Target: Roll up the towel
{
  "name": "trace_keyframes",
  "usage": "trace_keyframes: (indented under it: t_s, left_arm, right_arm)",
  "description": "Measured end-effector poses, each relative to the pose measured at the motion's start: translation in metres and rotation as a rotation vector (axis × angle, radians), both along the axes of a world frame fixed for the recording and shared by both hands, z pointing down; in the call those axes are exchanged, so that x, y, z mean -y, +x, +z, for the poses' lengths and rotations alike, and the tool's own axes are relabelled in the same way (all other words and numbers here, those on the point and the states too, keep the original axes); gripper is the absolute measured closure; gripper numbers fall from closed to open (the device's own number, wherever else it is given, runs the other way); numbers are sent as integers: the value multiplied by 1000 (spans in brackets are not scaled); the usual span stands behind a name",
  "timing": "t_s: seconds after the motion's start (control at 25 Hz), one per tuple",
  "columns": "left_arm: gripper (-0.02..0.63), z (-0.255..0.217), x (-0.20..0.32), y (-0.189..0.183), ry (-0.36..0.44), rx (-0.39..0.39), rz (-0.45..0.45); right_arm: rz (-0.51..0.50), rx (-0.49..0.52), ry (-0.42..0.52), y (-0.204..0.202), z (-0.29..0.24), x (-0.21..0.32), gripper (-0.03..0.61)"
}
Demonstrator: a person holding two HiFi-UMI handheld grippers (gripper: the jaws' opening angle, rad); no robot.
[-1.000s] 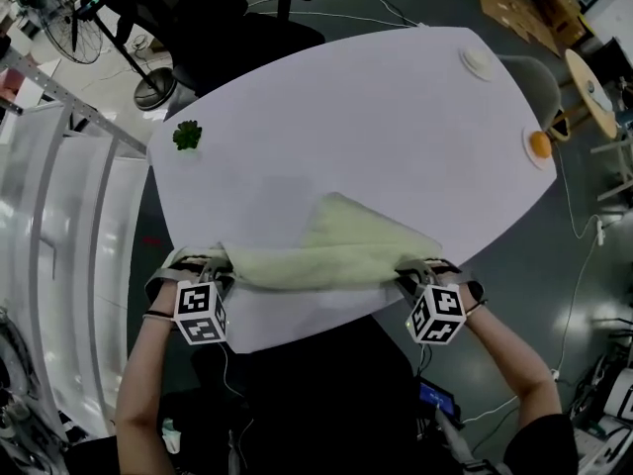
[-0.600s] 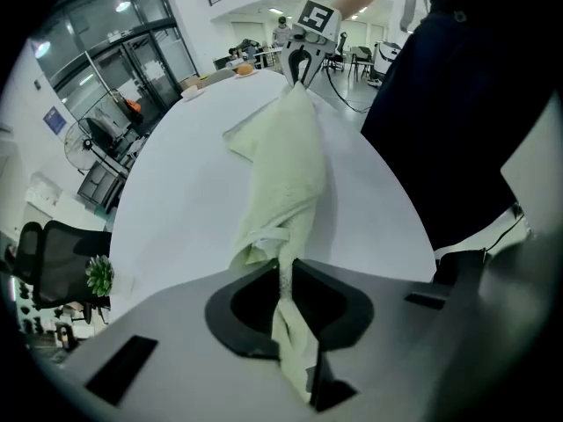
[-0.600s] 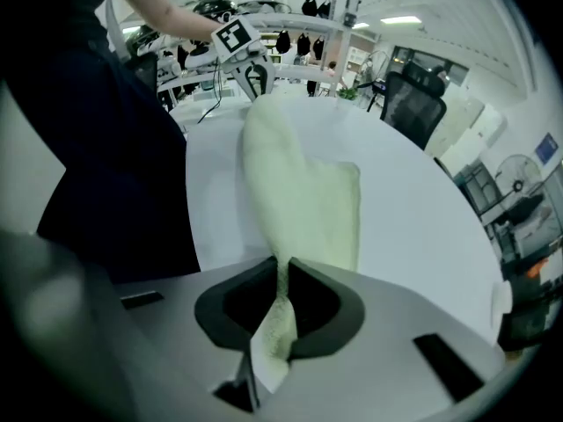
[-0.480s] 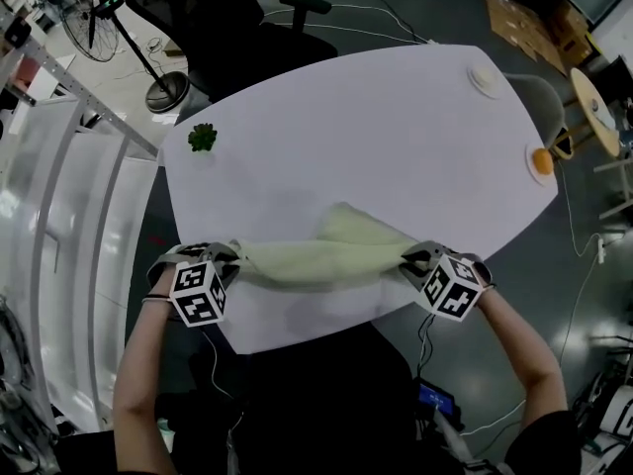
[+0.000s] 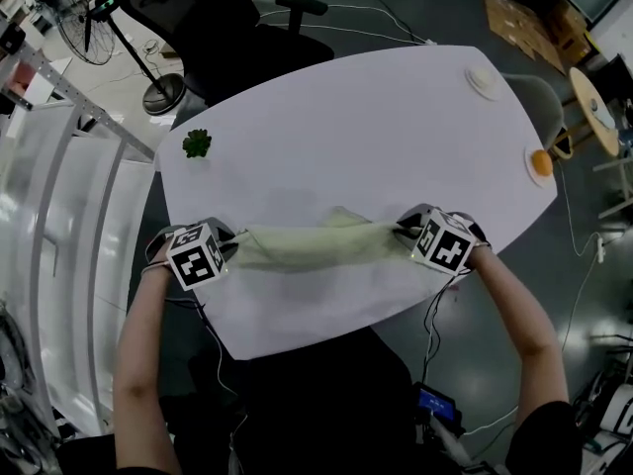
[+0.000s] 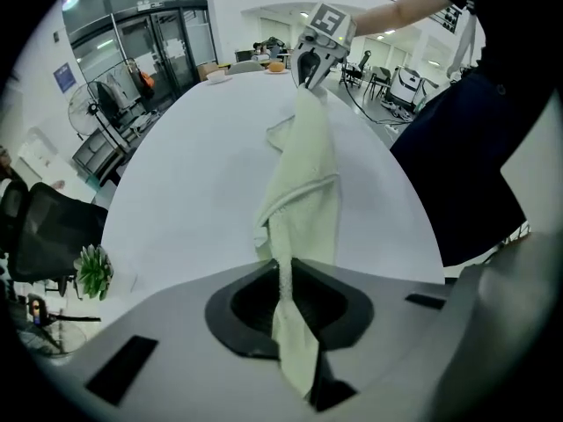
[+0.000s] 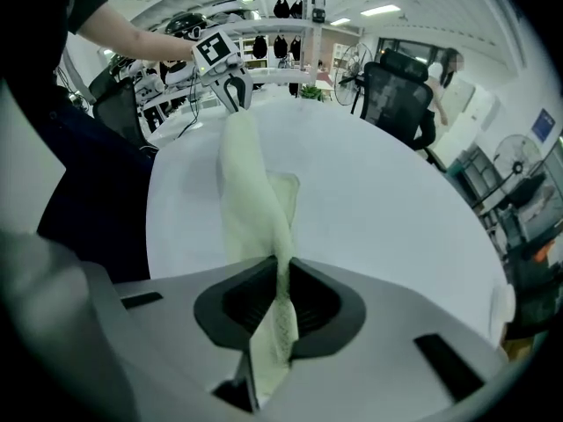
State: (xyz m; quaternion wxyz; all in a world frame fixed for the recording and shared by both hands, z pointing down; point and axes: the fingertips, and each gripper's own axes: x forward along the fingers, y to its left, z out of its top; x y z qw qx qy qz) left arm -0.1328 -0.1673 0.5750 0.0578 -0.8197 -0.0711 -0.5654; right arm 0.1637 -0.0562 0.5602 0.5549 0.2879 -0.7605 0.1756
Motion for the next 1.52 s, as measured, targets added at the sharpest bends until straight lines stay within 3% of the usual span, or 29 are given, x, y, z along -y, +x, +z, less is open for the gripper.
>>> trace_keyframes:
  t_s: [0.36, 0.6, 0.8, 0.92, 1.04, 1.16, 1.28, 1.4, 1.52]
  left_arm:
    - [571, 12, 30, 13, 27, 25, -119]
    - [571, 22, 49, 20, 108, 56, -191]
    - [572, 34, 58, 22, 236, 118, -161]
    - [572, 37, 58, 25, 247, 133, -136]
    - [551, 24, 60, 24, 232, 77, -170]
    - [502, -5, 63, 21, 263, -15, -204]
    - [340, -32, 56, 15, 250, -89, -220]
    - [328, -58, 39, 15, 216, -188, -272]
    - [328, -73, 16, 23, 108, -307, -394]
  right_arm:
    - [56, -26, -17, 21, 26, 31, 528]
    - [97, -84, -29, 26, 47, 41, 522]
    - [126, -106, -27, 22, 50, 45, 512]
    - [164, -79, -26, 26, 51, 46, 511]
    - [221, -91, 39, 37, 41, 52, 446]
    - [259, -115, 181, 54, 14, 56, 442]
    - [299, -100, 288, 69, -23, 51, 354]
    - [353, -50, 351, 74, -55, 34, 292]
    - [430, 81, 360, 57, -73, 12, 244]
